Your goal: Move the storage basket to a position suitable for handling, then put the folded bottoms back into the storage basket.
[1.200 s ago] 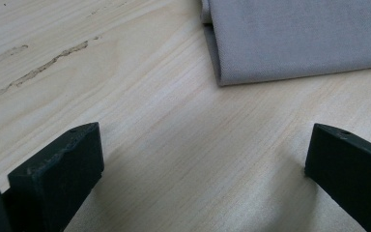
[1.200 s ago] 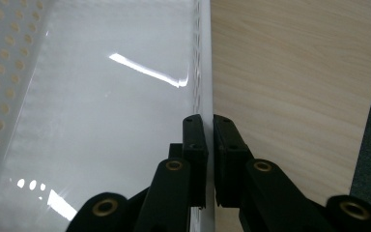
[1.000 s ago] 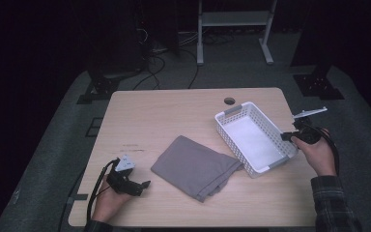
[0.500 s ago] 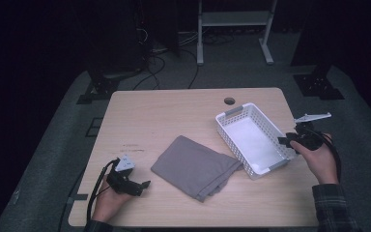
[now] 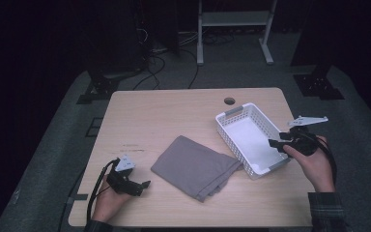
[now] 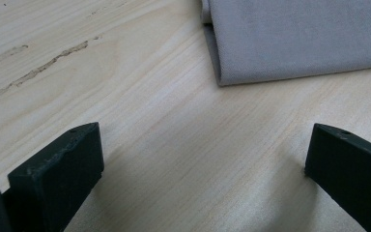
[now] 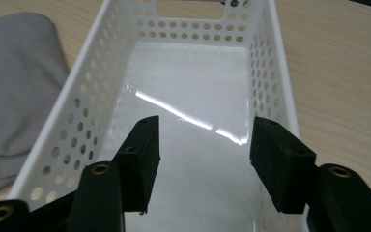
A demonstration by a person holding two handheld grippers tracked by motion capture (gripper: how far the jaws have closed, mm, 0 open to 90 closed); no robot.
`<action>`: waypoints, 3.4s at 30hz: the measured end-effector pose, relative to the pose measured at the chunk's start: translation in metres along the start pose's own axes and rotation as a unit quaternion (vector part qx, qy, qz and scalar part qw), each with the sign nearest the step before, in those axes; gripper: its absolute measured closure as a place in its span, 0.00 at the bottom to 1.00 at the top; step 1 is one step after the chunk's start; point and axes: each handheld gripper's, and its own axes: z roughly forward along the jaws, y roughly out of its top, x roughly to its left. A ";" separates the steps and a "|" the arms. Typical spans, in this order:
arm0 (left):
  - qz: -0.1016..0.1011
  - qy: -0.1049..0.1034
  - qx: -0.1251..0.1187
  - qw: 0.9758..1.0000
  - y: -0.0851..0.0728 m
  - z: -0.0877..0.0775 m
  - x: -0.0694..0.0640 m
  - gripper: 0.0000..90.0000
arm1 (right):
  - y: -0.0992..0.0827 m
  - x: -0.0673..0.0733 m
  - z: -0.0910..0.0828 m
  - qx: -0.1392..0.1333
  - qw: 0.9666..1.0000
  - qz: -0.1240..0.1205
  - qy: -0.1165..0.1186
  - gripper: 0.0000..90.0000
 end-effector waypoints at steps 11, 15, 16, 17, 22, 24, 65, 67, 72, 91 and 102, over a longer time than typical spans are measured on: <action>0.000 0.000 0.000 1.000 0.000 0.000 0.000 0.00 | 0.003 0.029 0.005 -0.013 0.999 -0.006 0.033 0.36; 0.000 0.000 0.000 1.000 0.000 0.000 0.000 0.00 | 0.003 0.039 0.007 -0.021 0.999 -0.015 0.042 0.33; 0.000 0.000 0.000 1.000 0.000 0.000 0.000 0.00 | 0.004 0.042 0.008 -0.019 0.999 -0.017 0.045 0.33; 0.000 0.000 0.000 1.000 0.000 0.000 0.000 0.00 | 0.005 0.044 0.009 -0.016 0.999 -0.021 0.048 0.32; 0.000 0.000 0.000 1.000 0.000 0.000 0.000 0.00 | 0.011 0.061 0.014 -0.017 0.997 -0.039 0.062 0.28; 0.000 0.000 0.000 1.000 0.000 0.000 0.000 0.00 | 0.013 0.066 0.016 -0.018 0.996 -0.045 0.069 0.27; 0.002 -0.002 -0.001 1.000 -0.001 -0.001 -0.002 0.00 | 0.054 0.174 0.083 0.043 0.980 -0.143 0.130 0.09; 0.002 -0.002 0.000 1.000 -0.001 -0.001 -0.002 0.00 | 0.054 0.178 0.090 0.049 0.978 -0.149 0.134 0.08; 0.002 -0.003 0.000 1.000 -0.001 -0.001 -0.002 0.00 | 0.051 0.186 0.110 0.074 0.976 -0.158 0.130 0.08; 0.004 -0.004 0.001 1.000 -0.001 -0.001 -0.002 0.00 | 0.035 0.192 0.166 0.109 0.971 -0.165 0.131 0.00; 0.004 -0.004 0.001 1.000 -0.001 -0.001 -0.002 0.00 | 0.033 0.193 0.169 0.115 0.971 -0.162 0.137 0.02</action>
